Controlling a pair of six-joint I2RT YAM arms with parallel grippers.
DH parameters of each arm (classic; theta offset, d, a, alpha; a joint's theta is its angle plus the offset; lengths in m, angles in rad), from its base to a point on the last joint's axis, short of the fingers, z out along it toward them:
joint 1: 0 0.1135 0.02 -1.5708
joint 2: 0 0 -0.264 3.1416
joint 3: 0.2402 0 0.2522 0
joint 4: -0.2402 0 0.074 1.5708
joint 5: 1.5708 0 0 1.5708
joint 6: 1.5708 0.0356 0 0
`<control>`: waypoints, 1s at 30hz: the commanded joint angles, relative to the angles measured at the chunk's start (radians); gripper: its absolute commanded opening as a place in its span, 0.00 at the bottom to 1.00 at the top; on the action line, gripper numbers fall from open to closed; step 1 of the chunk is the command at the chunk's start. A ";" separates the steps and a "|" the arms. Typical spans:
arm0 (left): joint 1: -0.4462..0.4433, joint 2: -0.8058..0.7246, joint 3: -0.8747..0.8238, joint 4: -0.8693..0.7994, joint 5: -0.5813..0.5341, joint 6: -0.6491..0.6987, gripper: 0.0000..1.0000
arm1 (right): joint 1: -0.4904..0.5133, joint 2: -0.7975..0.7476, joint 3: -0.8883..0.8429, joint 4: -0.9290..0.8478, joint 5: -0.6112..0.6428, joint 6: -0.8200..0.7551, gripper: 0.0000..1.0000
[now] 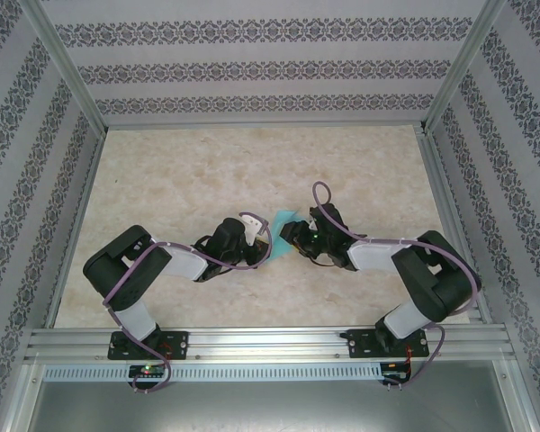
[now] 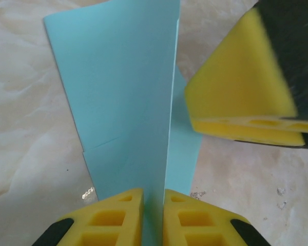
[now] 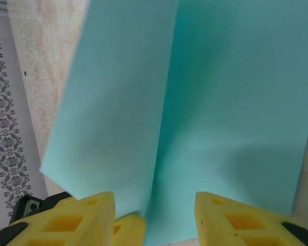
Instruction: Fold a paper plane with a square sheet of paper (pick it up from the middle)
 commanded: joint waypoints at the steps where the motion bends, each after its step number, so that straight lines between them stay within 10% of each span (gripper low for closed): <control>1: -0.015 0.022 0.002 0.040 0.002 -0.048 0.18 | -0.004 0.035 0.039 0.092 -0.041 -0.018 0.46; 30: 0.023 0.057 0.043 0.013 0.097 -0.263 0.15 | -0.009 0.091 0.054 0.034 -0.013 -0.110 0.50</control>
